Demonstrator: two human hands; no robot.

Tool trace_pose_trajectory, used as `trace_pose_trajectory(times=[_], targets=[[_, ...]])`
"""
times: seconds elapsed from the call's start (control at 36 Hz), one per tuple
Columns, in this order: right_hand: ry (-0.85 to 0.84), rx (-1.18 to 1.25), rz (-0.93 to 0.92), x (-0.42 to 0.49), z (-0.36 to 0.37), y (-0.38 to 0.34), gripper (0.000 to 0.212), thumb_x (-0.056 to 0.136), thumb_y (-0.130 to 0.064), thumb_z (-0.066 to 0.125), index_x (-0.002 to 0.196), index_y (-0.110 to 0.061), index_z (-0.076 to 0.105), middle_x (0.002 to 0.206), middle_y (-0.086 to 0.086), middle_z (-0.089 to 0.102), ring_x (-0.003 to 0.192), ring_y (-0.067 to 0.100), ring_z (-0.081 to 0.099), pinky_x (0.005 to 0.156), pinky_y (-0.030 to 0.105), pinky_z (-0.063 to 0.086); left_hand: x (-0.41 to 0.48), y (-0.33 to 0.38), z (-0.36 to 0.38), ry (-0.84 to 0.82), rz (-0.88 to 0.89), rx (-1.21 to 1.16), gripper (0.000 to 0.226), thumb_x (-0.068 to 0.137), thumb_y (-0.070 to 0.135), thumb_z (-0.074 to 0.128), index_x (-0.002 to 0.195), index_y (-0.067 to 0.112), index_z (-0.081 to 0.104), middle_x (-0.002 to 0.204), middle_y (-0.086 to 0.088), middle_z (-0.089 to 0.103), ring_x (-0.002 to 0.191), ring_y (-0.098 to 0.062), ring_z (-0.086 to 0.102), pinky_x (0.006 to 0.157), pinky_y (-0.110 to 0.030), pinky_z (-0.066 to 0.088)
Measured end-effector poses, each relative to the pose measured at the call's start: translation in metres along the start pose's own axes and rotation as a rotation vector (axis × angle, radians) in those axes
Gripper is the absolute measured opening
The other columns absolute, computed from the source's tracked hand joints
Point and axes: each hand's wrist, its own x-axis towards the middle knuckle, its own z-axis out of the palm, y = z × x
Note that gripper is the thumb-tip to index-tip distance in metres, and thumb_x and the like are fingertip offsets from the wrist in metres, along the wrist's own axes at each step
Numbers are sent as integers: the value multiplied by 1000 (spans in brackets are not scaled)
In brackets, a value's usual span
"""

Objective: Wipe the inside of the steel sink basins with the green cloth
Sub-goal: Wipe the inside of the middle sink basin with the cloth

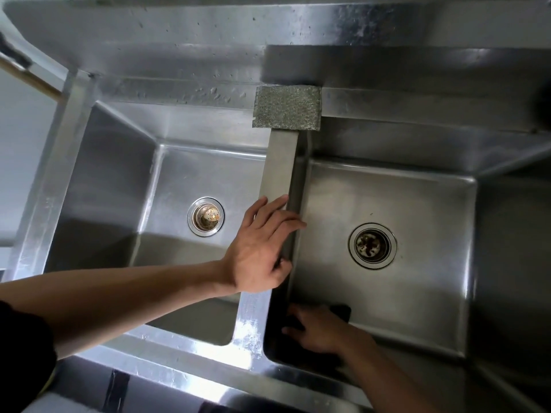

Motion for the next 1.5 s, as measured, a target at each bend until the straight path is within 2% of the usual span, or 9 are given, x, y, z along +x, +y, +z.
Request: trace_pose_trajectory(times=[0.22, 0.36, 0.5, 0.72, 0.92, 1.08, 1.19, 1.36, 1.5], targets=[[12, 121, -150, -24, -6, -10, 23, 86, -47, 49, 95, -27, 53, 100, -9, 62, 94, 9, 59, 85, 28, 45, 0, 0, -1, 9, 11, -19, 68, 60, 20, 62, 127, 13, 67, 129, -3, 65, 151, -32, 39, 127, -54, 22], [-22, 27, -4, 1, 0, 7, 51, 83, -60, 38, 127, -37, 50, 133, -6, 60, 121, 21, 57, 101, 38, 44, 0, 0, -1, 6, 11, -13, 67, 60, 21, 61, 126, 14, 68, 129, -2, 65, 151, -32, 38, 126, -55, 23], [-49, -126, 1, 12, 4, 8, 48, 92, -57, 38, 135, -38, 45, 146, -5, 49, 134, 26, 46, 107, 52, 34, 0, -1, 1, 9, 22, 1, 56, 61, 22, 60, 116, 18, 72, 127, -2, 66, 151, -33, 39, 125, -57, 25], [-25, 56, -230, -34, -15, -1, 18, 91, -48, 54, 102, -33, 53, 108, -9, 62, 97, 7, 59, 80, 16, 38, 0, -3, 5, 45, 73, -1, 29, 65, 25, 60, 90, 23, 75, 120, -2, 68, 149, -36, 42, 122, -60, 27], [-11, 67, -102, -5, 0, 16, 40, 82, -64, 39, 113, -43, 52, 121, -13, 61, 116, 12, 57, 102, 48, 41, 0, -4, 6, 47, 68, 5, 31, 64, 25, 61, 92, 23, 74, 120, -2, 68, 149, -36, 40, 125, -57, 24], [1, 125, -238, -29, -9, -2, 13, 81, -31, 54, 87, -21, 61, 94, -6, 63, 88, 9, 59, 82, 31, 47, 0, -3, 5, 44, 57, 9, 38, 64, 24, 59, 99, 20, 73, 117, 0, 67, 149, -36, 42, 125, -56, 24], [63, 211, -230, -36, -1, 7, 10, 86, -31, 58, 90, -24, 64, 95, -11, 62, 92, 3, 58, 86, 21, 44, 0, -4, 4, 39, 53, 1, 39, 64, 23, 59, 101, 20, 72, 116, 1, 67, 149, -35, 41, 124, -57, 25], [46, 130, -131, -11, 4, 20, 25, 88, -49, 45, 91, -28, 57, 100, -3, 64, 95, 16, 60, 88, 35, 43, 0, -4, 5, 48, 51, -12, 38, 65, 23, 58, 100, 19, 73, 116, 3, 68, 150, -33, 41, 126, -54, 23], [48, 96, -299, -24, -7, -8, 13, 93, -36, 52, 84, -27, 53, 91, -12, 55, 86, 4, 52, 84, 32, 43, 0, -5, 5, 59, 53, -21, 37, 65, 23, 57, 99, 19, 72, 115, 3, 68, 149, -33, 41, 126, -53, 23]])
